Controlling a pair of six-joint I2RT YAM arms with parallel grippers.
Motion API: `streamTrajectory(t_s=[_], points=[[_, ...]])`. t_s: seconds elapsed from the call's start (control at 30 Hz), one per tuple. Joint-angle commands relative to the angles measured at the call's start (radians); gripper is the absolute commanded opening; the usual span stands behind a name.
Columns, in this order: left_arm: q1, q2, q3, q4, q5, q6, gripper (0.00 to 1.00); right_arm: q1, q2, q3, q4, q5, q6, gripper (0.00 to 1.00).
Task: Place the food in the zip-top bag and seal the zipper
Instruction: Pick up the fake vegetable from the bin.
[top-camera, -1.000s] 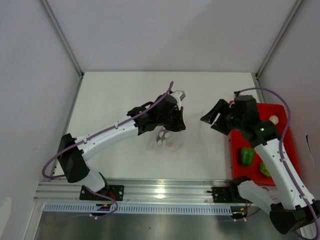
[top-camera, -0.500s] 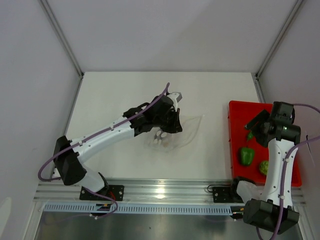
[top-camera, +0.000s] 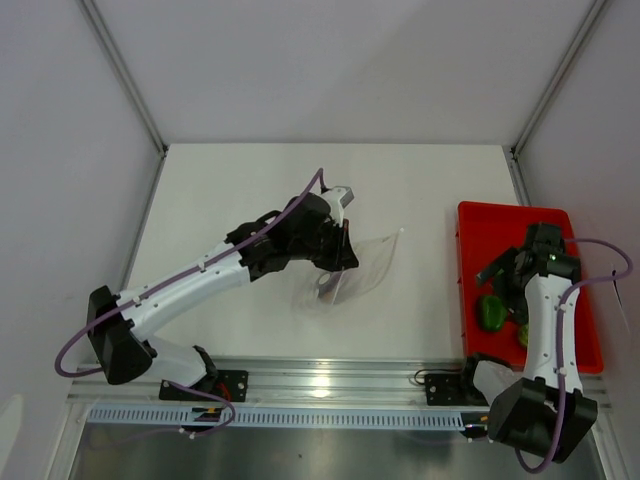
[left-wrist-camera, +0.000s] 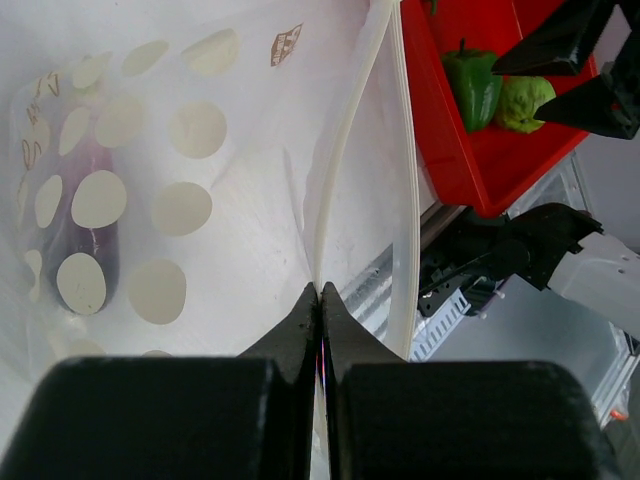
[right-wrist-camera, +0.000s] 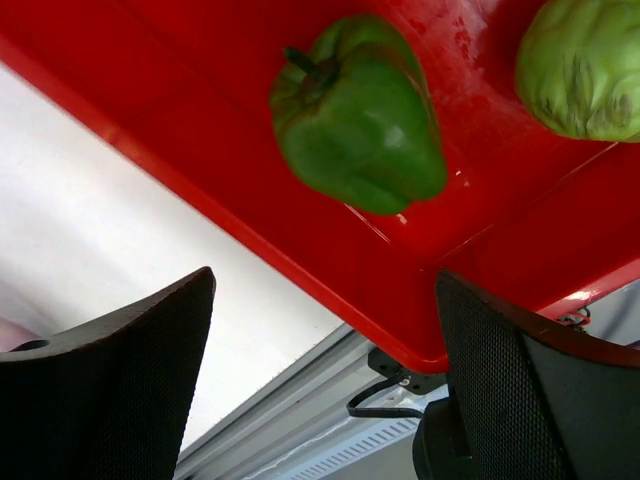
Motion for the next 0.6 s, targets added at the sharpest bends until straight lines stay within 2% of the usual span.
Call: streamTrajectory(t_s=[0.0,0.2,0.37,0.57], points=[[0.019,-0.033,-0.012,0.036,0.047,0.009,0.01,-0.007,0.035,-0.038,-0.006,0.046,0.06,0.92],[0.054,-0.033,-0.029,0.056,0.105,0.001,0.01,-0.016,0.075,-0.098,0.083,0.069,0.102,0.93],[0.078,-0.028,-0.035,0.066,0.132,-0.004,0.01,-0.021,0.172,-0.124,0.163,0.104,0.112,0.91],[0.106,-0.02,-0.051,0.087,0.17,-0.016,0.01,-0.021,0.242,-0.151,0.263,0.069,0.134,0.84]])
